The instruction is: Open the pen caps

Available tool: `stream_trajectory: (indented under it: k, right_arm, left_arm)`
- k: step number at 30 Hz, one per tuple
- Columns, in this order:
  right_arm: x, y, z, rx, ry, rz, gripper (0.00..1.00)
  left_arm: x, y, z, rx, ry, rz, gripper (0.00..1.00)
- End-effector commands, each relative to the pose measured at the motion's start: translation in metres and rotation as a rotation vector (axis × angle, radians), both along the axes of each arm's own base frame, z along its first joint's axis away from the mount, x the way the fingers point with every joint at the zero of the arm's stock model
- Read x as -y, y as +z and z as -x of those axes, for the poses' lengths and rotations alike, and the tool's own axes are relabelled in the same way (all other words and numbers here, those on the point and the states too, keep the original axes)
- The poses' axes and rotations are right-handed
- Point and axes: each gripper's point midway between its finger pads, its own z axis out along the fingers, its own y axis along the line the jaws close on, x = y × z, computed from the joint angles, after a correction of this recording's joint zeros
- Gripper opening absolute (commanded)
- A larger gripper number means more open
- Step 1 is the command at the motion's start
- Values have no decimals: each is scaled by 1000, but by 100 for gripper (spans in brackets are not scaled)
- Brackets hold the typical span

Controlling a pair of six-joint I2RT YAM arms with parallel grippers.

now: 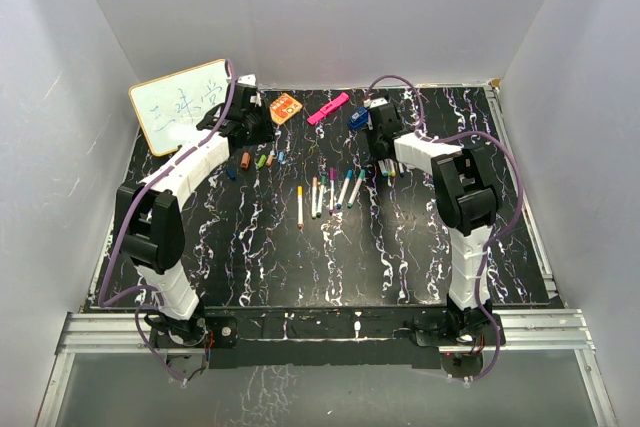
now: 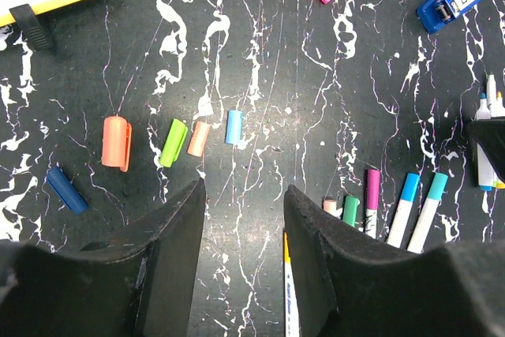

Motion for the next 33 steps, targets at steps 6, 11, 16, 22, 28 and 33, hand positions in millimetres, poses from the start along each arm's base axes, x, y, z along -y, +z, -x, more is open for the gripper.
stream_trajectory:
  k: [6, 11, 16, 22, 28, 33]
  right_arm:
    - [19, 5, -9, 24, -32, 4, 0]
    - [26, 4, -9, 22, -40, 0, 0]
    - [29, 4, -10, 18, -42, 2, 0]
    - [26, 4, -9, 14, -37, -10, 5]
    - [24, 4, -9, 9, -33, -20, 12]
    - [22, 5, -9, 10, -25, -29, 20]
  left_arm:
    - [-5, 31, 7, 58, 14, 8, 43]
    - [-5, 32, 7, 60, 16, 7, 44]
    - [-5, 33, 8, 61, 15, 7, 44]
    - [-5, 32, 9, 61, 15, 7, 44]
    - [-6, 32, 9, 60, 17, 8, 44]
    - [-6, 31, 9, 59, 17, 7, 44]
